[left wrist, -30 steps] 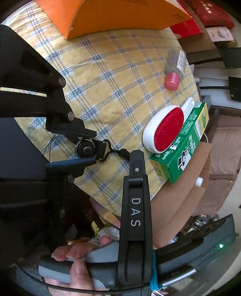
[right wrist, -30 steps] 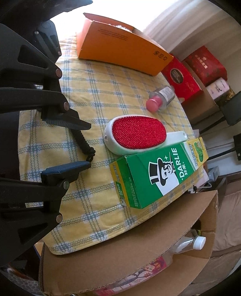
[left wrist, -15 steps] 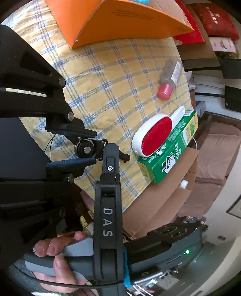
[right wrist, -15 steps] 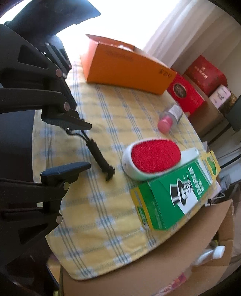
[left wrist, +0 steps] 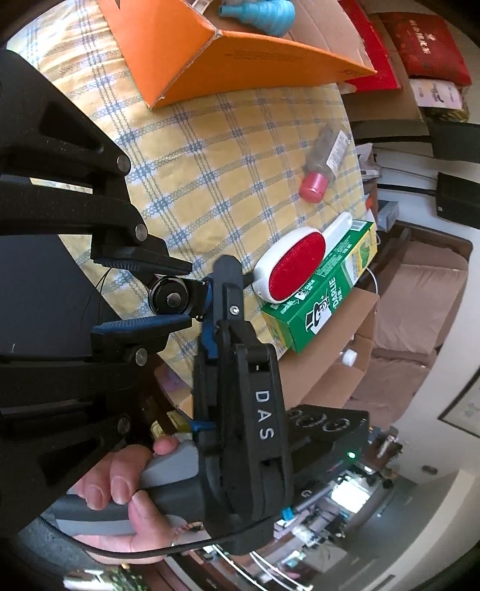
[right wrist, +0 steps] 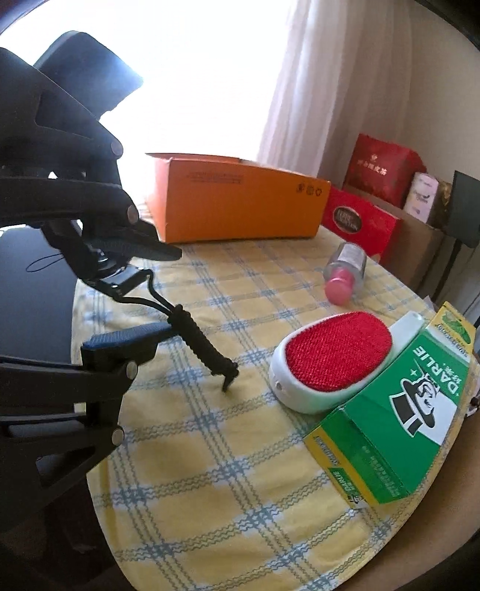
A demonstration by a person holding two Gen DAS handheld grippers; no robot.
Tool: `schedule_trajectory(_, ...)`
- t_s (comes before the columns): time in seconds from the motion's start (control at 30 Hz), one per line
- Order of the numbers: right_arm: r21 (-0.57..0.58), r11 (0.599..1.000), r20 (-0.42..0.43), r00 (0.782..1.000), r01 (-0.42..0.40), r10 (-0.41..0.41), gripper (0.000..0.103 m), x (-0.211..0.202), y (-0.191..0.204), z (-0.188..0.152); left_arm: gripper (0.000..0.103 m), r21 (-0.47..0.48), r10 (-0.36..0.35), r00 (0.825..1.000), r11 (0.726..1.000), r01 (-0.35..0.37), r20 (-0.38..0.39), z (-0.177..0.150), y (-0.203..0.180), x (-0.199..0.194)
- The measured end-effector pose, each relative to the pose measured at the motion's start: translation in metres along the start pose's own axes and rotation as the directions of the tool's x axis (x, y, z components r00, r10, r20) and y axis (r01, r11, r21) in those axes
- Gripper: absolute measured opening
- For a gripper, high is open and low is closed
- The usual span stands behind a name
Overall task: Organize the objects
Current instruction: 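Grasp the round clip with the left tool while the right tool holds the cord, then carry the lanyard clip with both tools over the orange box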
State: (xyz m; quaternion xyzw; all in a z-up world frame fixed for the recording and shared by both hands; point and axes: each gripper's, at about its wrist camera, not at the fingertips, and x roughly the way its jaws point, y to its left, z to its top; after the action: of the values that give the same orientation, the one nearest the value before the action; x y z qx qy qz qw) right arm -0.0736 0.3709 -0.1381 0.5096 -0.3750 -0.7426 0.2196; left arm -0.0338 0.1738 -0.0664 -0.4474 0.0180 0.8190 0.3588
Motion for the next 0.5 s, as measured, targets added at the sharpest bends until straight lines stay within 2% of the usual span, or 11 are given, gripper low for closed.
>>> schedule_trajectory(0.07, -0.031, 0.999, 0.021, 1.0, 0.022, -0.021, 0.016, -0.001, 0.008, 0.002, 0.02, -0.003, 0.004, 1.0, 1.0, -0.004, 0.0, 0.0, 0.001, -0.003)
schedule_trajectory(0.27, -0.129, 0.989, 0.07, 0.995, 0.073, -0.064, 0.012, -0.013, 0.04, 0.009, 0.02, -0.01, 0.008, 1.0, 1.0, -0.008, 0.026, 0.006, 0.002, -0.019)
schedule_trajectory(0.5, -0.222, 0.973, 0.085, 0.995, 0.071, -0.053, 0.01, -0.014, 0.082, 0.014, 0.02, -0.026, 0.031, 0.996, 0.999, -0.029, 0.087, 0.02, 0.013, -0.053)
